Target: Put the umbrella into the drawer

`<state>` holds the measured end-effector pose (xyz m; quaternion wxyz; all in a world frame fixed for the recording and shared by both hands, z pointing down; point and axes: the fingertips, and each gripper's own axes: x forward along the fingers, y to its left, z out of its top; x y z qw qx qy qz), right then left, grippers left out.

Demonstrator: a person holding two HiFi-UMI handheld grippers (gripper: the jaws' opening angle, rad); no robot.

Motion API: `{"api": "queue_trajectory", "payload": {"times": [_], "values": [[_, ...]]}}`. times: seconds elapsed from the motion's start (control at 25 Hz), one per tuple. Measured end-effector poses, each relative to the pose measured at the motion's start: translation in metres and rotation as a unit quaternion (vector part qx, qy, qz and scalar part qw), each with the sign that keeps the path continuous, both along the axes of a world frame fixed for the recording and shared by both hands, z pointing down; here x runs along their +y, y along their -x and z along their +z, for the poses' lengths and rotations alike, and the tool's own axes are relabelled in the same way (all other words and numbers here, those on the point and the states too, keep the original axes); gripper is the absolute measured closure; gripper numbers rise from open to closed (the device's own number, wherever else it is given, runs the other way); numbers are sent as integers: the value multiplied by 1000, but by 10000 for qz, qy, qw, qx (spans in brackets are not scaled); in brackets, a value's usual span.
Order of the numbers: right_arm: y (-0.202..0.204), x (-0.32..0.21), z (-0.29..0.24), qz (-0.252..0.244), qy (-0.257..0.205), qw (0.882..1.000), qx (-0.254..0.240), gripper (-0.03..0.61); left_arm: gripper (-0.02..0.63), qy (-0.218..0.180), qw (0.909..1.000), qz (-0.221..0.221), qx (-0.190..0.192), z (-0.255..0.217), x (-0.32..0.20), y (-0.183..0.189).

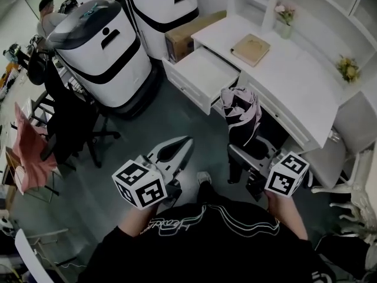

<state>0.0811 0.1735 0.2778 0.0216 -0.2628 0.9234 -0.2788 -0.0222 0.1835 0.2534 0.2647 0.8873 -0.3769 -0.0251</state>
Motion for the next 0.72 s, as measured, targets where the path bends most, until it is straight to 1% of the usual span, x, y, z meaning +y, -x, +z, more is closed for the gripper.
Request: {"api": "queue_trajectory", "payload": {"times": [0.24, 0.36, 0.48, 0.6, 0.72], "values": [[-8, -108, 8, -39, 54, 10000, -46, 350, 594, 124, 9998, 18, -134, 8, -116, -12], [-10, -150, 11, -87, 44, 10000, -11, 350, 594, 113, 9997, 12, -196, 4, -159, -17], [-6, -193, 7, -62, 24, 10000, 20, 350, 594, 88, 9997, -51, -215, 0, -199, -11], [-1, -223, 10, -42, 53, 10000, 52, 350, 594, 156, 9996, -87, -195, 9, -227, -4], [0, -231, 15, -30, 43, 10000, 49, 350, 594, 170, 9996, -27, -205, 18, -232, -6]]}}
